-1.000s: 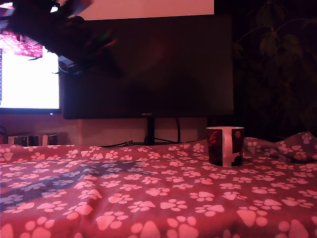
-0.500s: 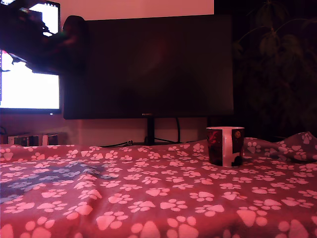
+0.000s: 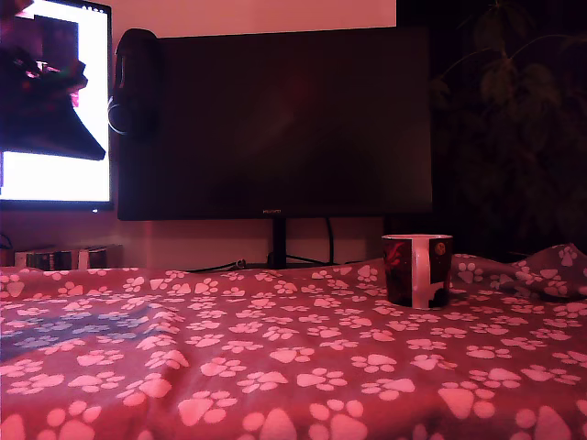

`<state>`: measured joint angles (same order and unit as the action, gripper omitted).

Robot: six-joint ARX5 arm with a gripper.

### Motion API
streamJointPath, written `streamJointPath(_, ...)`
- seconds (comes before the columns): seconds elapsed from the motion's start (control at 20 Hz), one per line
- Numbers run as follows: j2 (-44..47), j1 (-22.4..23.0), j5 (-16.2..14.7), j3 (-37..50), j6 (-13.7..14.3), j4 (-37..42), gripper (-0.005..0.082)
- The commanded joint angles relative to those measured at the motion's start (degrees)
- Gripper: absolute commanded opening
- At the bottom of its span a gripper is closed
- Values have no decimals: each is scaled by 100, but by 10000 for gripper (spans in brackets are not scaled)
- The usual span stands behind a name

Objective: Pick up the coffee capsules on the table and drop them inside the coffee cup

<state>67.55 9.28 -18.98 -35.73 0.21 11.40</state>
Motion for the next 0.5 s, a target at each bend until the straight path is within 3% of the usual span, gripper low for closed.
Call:
streamJointPath(0.0, -175, -94, 2, 310, -37, 79, -19)
streamJointPath(0.45, -1460, -601, -2, 1478, -407, 68, -19)
